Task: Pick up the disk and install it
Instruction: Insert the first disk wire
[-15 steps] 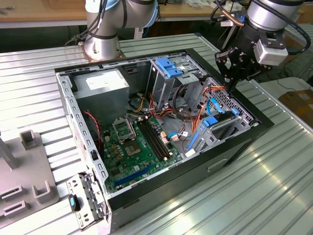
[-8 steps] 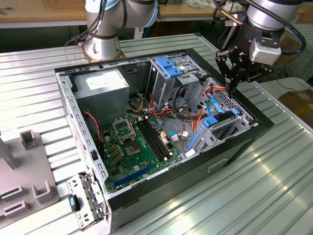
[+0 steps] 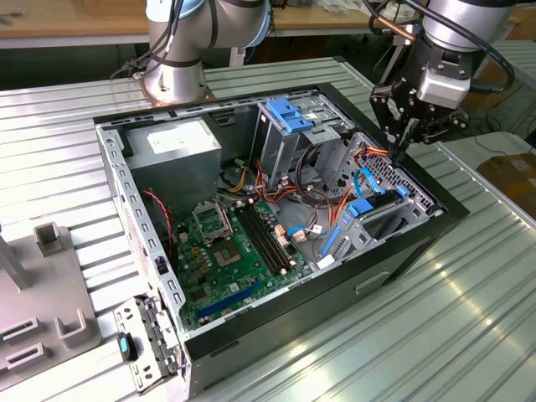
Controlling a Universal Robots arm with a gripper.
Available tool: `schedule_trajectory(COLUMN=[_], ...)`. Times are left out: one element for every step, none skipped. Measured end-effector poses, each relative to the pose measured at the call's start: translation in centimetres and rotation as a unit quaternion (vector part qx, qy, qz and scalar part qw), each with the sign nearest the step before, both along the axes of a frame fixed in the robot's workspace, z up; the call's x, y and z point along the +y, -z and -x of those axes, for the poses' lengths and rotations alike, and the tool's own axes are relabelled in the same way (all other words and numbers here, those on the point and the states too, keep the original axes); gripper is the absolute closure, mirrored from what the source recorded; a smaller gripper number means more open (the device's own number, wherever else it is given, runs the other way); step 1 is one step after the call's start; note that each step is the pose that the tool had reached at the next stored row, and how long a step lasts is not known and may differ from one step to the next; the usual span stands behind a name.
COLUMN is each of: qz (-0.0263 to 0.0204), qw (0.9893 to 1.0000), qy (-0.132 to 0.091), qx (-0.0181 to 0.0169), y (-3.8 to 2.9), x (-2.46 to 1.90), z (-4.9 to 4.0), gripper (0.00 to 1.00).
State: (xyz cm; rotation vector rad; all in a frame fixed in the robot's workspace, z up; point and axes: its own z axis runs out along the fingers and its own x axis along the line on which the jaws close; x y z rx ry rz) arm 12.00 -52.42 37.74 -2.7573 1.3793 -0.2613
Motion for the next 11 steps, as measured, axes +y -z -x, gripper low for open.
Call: schedule_trajectory(qz=[0.0, 0.0, 0.0, 0.0, 0.0001, 0.0, 0.0, 0.0, 0.0, 0.0, 0.0], qw=[1.0, 0.9999, 0.9998, 0.9997, 0.9995, 0.9995, 0.9995, 0.9995, 0.9995, 0.9995, 0.9995], qy=[0.01, 0.017, 0.021, 0.026, 0.031, 0.032, 0.032, 0.032, 0.032, 0.032, 0.032], qx=[0.0, 0.0, 0.0, 0.0, 0.0, 0.0, 0.0, 0.0, 0.0, 0.0, 0.0], y=[0.01, 0.01, 0.01, 0.01, 0.01, 0.01, 0.01, 0.01, 0.01, 0.01, 0.01], x=[0.0, 0.0, 0.0, 0.0, 0.0, -0.01, 0.0, 0.0, 0.0, 0.0, 0.0], z=[0.0, 0.0, 0.0, 0.0, 0.0, 0.0, 0.0, 0.0, 0.0, 0.0, 0.0], gripper=[0.84, 0.84, 0.84, 0.84, 0.84, 0.84, 0.84, 0.84, 0.84, 0.84, 0.84])
